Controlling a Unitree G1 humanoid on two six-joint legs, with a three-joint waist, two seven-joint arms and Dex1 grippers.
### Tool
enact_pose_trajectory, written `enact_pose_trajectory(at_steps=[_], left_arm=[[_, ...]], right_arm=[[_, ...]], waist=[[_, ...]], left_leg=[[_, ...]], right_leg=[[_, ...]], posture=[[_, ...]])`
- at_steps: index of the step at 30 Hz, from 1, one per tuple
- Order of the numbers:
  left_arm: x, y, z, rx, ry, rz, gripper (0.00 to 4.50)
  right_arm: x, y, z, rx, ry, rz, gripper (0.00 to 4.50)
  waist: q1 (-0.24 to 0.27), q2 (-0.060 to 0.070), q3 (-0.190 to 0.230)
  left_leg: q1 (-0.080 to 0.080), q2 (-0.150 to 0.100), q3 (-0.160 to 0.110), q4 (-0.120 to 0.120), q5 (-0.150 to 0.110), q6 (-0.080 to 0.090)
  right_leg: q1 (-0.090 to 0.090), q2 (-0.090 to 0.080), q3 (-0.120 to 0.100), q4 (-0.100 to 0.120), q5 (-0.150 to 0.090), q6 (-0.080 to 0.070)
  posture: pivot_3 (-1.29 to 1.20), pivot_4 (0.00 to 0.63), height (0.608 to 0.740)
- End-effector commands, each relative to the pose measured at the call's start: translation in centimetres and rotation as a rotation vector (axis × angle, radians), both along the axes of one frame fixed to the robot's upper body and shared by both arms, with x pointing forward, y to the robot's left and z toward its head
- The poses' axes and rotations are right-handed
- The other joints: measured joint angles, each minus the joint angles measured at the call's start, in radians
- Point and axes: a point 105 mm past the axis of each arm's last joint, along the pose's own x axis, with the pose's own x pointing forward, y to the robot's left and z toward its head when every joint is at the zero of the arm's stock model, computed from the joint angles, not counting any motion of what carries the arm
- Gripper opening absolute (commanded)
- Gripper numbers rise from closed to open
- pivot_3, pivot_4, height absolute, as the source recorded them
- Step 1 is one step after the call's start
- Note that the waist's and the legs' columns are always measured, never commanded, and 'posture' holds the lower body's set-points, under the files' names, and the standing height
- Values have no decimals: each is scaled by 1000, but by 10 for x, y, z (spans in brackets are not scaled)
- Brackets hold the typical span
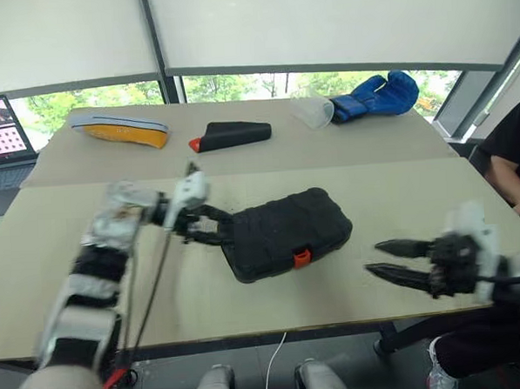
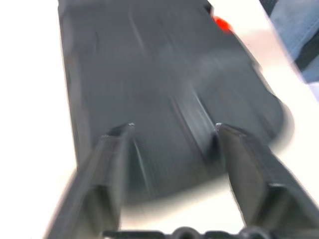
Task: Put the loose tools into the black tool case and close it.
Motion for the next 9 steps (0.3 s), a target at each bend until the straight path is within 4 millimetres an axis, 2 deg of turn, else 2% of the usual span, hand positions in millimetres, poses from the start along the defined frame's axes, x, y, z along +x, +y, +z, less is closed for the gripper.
enact_pose_trajectory(at_steps=[1, 3, 9], left_arm=[[-27, 17, 29, -37, 27, 18, 4500], [-31, 29, 32, -51, 31, 76, 4500], [-28, 40, 25, -103, 11, 207, 4500]], right_arm=[[-9, -20, 21, -4, 5, 45, 4214], [-6, -30, 26, -15, 5, 39, 4453], [21, -37, 25, -31, -83, -9, 4453]], waist=[[8, 0, 0], [15, 0, 0], [29, 0, 1]], left_leg=[[0, 0, 0, 0, 0, 0], [0, 0, 1, 0, 0, 0], [1, 0, 3, 0, -5, -8]], right_leg=[[1, -1, 0, -1, -1, 1], [0, -2, 0, -1, -1, 1], [-1, -3, -1, -2, -1, 2]], posture=[[0, 150, 740], [0, 150, 740], [0, 150, 740]])
